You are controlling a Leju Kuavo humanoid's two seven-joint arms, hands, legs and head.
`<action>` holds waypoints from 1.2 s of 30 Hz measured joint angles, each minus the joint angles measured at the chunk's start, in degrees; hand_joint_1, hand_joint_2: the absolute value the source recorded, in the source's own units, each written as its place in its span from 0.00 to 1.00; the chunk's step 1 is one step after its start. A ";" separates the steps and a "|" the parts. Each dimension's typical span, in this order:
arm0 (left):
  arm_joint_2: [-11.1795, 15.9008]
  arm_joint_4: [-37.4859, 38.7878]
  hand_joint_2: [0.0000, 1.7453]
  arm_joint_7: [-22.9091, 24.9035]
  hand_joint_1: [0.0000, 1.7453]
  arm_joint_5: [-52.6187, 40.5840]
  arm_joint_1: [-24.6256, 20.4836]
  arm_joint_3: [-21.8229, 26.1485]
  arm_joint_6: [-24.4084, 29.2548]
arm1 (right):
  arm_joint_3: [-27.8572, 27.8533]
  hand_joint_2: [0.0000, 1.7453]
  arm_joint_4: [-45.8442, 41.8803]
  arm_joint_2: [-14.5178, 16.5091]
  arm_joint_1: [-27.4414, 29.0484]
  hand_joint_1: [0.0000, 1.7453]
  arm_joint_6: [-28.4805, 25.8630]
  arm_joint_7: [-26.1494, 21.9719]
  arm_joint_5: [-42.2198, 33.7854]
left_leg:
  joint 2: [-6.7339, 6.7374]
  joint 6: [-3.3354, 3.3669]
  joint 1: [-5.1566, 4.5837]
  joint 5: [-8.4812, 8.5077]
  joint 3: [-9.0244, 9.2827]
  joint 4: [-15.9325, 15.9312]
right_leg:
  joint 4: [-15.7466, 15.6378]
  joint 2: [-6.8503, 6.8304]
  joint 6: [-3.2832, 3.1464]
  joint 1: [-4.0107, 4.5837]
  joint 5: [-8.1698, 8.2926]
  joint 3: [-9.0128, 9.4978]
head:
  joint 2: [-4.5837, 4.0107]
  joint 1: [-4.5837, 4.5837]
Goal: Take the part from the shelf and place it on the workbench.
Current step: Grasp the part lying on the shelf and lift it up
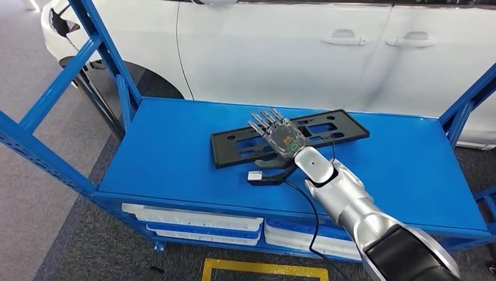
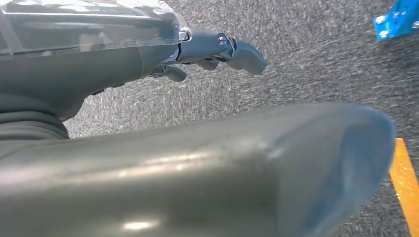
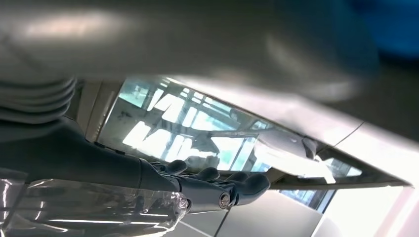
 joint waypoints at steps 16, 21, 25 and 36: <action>0.02 0.00 0.00 0.00 0.00 0.11 -0.15 0.05 0.10 | 0.49 1.00 2.98 0.96 -1.58 0.00 -0.03 0.46 1.29 | 0.04 2.61 -0.06 4.88 2.50 -7.01 | 10.25 0.07 2.74 0.15 -6.26 -4.16 | -0.01 0.01; 0.00 0.00 0.00 -0.04 0.00 0.05 -0.15 0.04 0.10 | 0.65 1.00 3.62 0.96 -1.57 0.00 -0.06 0.63 1.56 | -0.05 2.61 -0.07 4.76 2.51 -6.76 | 11.68 0.05 2.66 0.02 -4.31 -4.89 | 0.00 0.01; -0.01 0.00 0.00 -0.10 0.00 -0.10 -0.24 0.04 0.08 | 0.71 1.00 3.73 0.97 -1.99 0.00 -0.09 0.90 1.59 | -0.08 1.81 -0.30 4.55 2.18 -6.43 | 0.81 0.02 1.49 0.55 -0.67 -0.05 | 0.00 0.00; -0.04 0.00 0.00 0.15 0.00 -0.41 -0.33 -0.02 -0.17 | 0.96 1.00 4.05 0.94 -1.74 0.01 0.77 1.96 2.71 | 0.07 -0.21 0.13 0.45 -3.12 5.40 | 0.03 0.02 -0.05 0.20 -0.38 0.60 | 0.00 0.01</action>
